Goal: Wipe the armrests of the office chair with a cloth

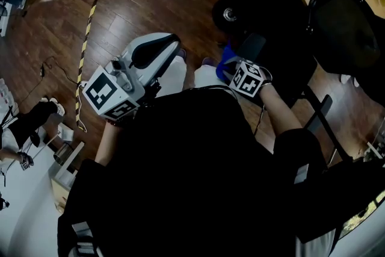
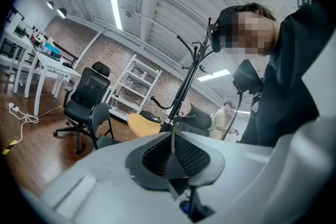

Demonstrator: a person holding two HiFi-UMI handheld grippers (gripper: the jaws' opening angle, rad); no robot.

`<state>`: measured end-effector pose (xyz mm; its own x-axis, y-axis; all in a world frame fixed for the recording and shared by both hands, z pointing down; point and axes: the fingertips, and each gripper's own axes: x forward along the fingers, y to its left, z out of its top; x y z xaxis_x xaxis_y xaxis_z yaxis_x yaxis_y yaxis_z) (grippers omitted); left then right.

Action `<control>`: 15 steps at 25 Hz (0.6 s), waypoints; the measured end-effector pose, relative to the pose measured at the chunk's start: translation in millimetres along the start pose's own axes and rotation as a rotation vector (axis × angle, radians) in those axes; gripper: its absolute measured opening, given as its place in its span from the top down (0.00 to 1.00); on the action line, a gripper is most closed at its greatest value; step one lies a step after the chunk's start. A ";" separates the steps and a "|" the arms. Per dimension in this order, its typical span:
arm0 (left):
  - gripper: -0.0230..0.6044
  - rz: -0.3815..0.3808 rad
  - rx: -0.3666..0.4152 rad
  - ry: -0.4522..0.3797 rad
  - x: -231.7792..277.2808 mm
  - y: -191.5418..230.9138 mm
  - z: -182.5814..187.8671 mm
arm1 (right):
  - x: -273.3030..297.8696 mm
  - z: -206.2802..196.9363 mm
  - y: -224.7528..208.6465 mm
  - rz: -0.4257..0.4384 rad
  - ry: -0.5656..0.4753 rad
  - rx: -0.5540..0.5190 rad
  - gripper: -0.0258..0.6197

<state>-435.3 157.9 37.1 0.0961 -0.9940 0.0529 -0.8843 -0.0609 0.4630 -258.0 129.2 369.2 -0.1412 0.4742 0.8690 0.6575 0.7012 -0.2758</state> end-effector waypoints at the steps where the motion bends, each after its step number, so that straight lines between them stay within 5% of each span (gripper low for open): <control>1: 0.92 -0.014 0.004 0.011 2.6 -2.7 -0.5 | 2.9 0.3 20.4 0.053 -0.020 0.022 0.90; 4: 0.92 -0.042 0.015 0.044 11.4 -11.0 -5.1 | 2.6 -4.5 45.3 0.138 -0.085 0.069 0.90; 6: 0.92 -0.050 0.021 0.060 17.0 -16.0 -7.9 | -9.2 -8.4 28.6 0.107 -0.144 0.087 0.90; 12: 0.92 -0.078 0.108 0.156 28.8 -41.7 -11.4 | -83.3 -46.8 -130.2 -0.362 -0.309 0.285 0.90; 15: 0.92 -0.108 0.121 0.188 28.5 -45.0 -16.6 | -100.9 -59.5 -158.4 -0.477 -0.329 0.350 0.90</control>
<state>-385.2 133.9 32.5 0.2665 -0.9474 0.1774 -0.9115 -0.1879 0.3659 -303.9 -61.4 349.6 -0.6108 0.1688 0.7736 0.1970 0.9787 -0.0580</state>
